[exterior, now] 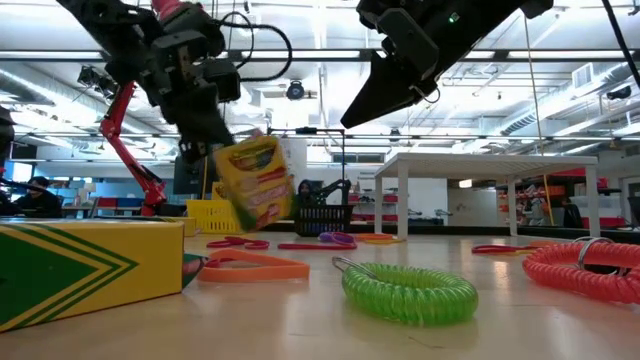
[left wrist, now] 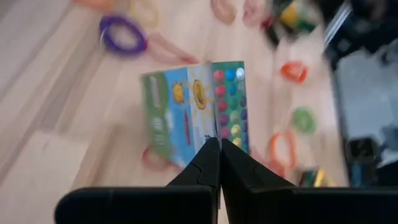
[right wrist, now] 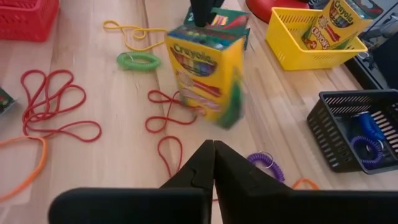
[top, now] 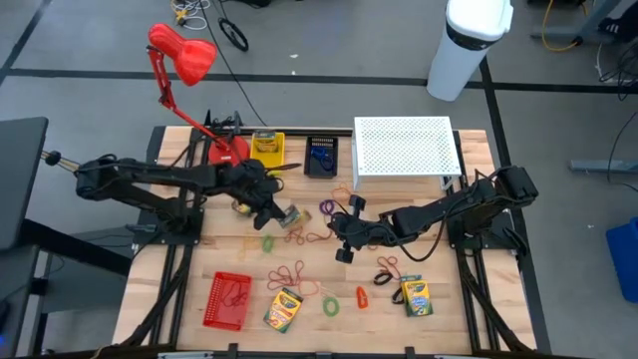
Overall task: Pick & Place Office Desk Supplies
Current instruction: Put the top right yellow crayon box into the yellow bin
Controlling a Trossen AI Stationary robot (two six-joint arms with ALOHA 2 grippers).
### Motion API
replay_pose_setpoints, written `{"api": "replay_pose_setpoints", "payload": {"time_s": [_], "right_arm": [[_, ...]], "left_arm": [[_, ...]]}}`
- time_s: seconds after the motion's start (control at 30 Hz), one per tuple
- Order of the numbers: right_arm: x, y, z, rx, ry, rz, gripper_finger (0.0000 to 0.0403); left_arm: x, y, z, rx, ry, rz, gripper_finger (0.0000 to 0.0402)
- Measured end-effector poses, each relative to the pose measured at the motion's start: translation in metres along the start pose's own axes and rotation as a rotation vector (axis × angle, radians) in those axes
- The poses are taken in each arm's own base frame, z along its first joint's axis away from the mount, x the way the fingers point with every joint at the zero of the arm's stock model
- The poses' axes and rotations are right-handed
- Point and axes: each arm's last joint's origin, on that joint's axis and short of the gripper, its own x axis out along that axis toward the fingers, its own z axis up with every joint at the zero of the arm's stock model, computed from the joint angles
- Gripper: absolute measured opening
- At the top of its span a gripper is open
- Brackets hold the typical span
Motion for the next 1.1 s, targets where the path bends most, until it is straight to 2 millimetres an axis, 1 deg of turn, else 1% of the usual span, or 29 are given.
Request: {"api": "replay_pose_setpoints", "payload": {"time_s": [0.17,0.27,0.33,0.43,0.53,0.67,0.87,1.0,1.1], "right_arm": [[0.000,0.000,0.000,-0.014,0.000,0.000,0.0004],[0.000,0.000,0.000,-0.015,0.000,0.000,0.0011],[0.000,0.000,0.000,-0.014,0.000,0.000,0.0018],[0.000,0.000,0.000,-0.014,-0.001,0.000,0.0022],[0.000,0.000,0.000,-0.014,-0.001,0.000,0.0020],[0.000,0.000,0.000,-0.013,0.000,0.000,0.0010],[0.000,0.000,0.000,-0.013,0.000,0.000,0.0007],[0.000,0.000,0.000,-0.013,-0.001,0.000,0.0016],[0.000,0.000,0.000,-0.013,0.000,0.000,0.0017]], "left_arm": [[-0.008,0.009,-0.003,0.027,0.110,0.106,0.0005],[-0.011,0.015,-0.006,0.056,0.156,0.172,0.0005],[-0.012,0.017,-0.005,0.074,0.156,0.185,0.0005],[-0.015,0.017,0.002,0.100,0.143,0.192,0.0005],[-0.020,0.012,0.013,0.129,0.127,0.189,0.0005],[-0.029,0.004,0.028,0.177,0.131,0.211,0.0005],[-0.044,-0.005,0.044,0.219,0.167,0.241,0.0005],[-0.045,-0.005,0.046,0.251,0.170,0.271,0.0005],[-0.042,0.001,0.043,0.315,0.213,0.394,0.0005]]}}
